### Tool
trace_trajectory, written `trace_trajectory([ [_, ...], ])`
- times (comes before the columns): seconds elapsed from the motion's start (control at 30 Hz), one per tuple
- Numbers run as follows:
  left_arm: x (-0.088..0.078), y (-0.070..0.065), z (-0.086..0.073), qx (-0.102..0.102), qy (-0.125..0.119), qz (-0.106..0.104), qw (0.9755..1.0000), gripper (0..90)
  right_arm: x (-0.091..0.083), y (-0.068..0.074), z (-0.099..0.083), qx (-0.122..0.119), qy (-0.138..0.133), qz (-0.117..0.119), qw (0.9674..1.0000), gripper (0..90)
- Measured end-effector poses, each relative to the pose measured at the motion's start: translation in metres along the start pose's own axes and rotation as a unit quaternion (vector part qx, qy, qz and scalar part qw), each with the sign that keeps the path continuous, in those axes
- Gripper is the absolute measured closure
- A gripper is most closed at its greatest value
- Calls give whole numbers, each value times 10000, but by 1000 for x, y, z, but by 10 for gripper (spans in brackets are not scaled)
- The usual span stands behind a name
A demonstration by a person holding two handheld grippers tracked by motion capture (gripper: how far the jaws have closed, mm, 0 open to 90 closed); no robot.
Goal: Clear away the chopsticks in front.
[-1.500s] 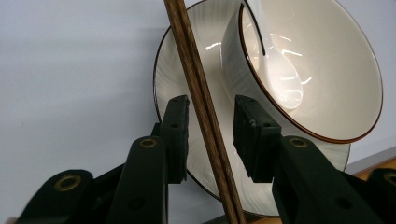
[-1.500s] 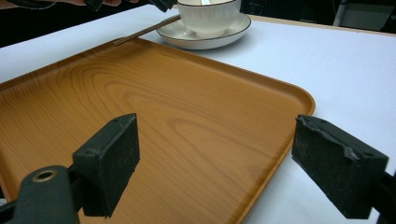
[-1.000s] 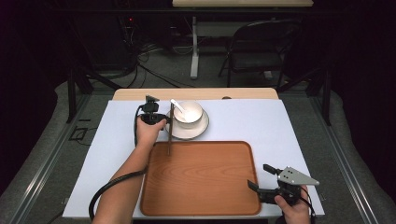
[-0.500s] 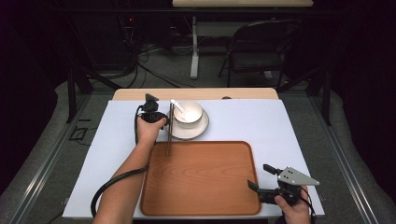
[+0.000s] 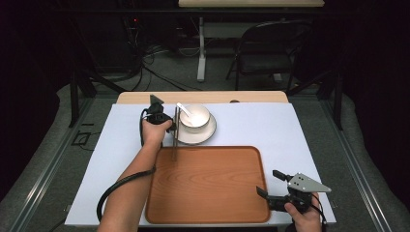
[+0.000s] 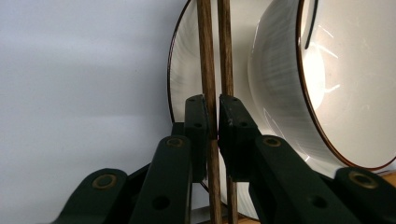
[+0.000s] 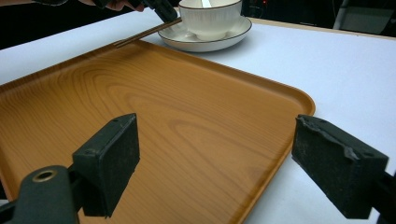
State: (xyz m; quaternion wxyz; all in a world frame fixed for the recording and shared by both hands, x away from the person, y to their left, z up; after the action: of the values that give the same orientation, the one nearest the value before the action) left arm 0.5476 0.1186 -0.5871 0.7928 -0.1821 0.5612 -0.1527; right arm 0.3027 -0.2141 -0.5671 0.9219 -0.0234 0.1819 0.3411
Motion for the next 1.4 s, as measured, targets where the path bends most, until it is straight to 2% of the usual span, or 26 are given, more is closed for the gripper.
trace_trajectory([
  [0.17,-1,2,1,-87,-11,-26,10000,841,0,0,0,2,-3,2,10000,148],
  [0.2,-2,3,1,-45,13,-24,10000,842,0,0,0,2,-6,4,10000,148],
  [0.33,-5,4,3,-151,-91,-85,9998,847,0,0,0,0,-7,3,10000,148],
  [0.63,-19,8,5,-140,-236,-137,9995,848,0,0,0,4,-5,5,10000,148],
  [0.93,-36,13,1,-235,-395,-214,9987,849,0,0,0,11,4,12,10000,148],
  [1.17,-50,15,-14,-298,-488,-410,9975,849,0,0,0,31,25,11,10000,148],
  [1.2,-52,16,-18,-298,-468,-382,9977,848,1,0,0,27,29,15,10000,148],
  [1.4,-62,17,-47,-122,-338,-485,9982,848,1,0,0,10,10,8,10000,148],
])
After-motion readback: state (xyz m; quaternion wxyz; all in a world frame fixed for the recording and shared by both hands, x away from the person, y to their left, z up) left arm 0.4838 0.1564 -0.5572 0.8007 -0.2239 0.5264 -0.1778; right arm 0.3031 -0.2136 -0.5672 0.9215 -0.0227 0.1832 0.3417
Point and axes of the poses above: each handheld gripper's, and its own axes: x roughly forward along the jaws, z roughly out of its top, y roughly to its left, the point moved 9 cm from there along x, roughly forward along the jaws
